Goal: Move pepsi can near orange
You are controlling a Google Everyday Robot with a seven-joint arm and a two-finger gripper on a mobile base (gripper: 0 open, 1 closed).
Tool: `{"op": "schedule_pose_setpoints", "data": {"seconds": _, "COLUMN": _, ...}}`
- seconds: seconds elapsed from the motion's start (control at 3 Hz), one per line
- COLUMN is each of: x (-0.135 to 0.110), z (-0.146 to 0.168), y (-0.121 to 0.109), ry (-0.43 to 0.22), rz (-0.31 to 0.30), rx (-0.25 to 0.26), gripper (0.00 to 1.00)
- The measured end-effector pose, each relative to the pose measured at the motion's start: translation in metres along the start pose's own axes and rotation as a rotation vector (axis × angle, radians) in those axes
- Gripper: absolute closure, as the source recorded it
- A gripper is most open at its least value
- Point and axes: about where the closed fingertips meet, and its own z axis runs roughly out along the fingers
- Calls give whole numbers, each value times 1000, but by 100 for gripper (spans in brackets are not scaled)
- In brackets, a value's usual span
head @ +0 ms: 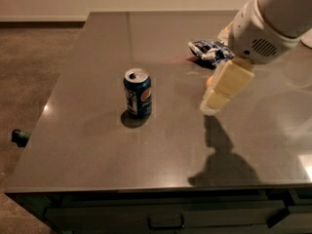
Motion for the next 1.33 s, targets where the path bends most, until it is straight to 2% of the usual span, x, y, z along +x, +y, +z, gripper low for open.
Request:
{"op": "schedule_pose_setpoints", "data": {"seconds": 0.33, "x": -27, "z": 24, "y": -2, "ry": -22, "rz": 41, "rx": 31, "gripper": 0}}
{"op": "schedule_pose_setpoints", "data": {"seconds": 1.0, "x": -69, "z": 76, "y": 4, "ry": -42, "rz": 110, "rx": -2, "gripper": 0}}
{"op": "schedule_pose_setpoints", "data": {"seconds": 1.33, "x": -86, "z": 100, "y": 10, "ry": -53, "rz": 119, "rx": -16, "gripper": 0}}
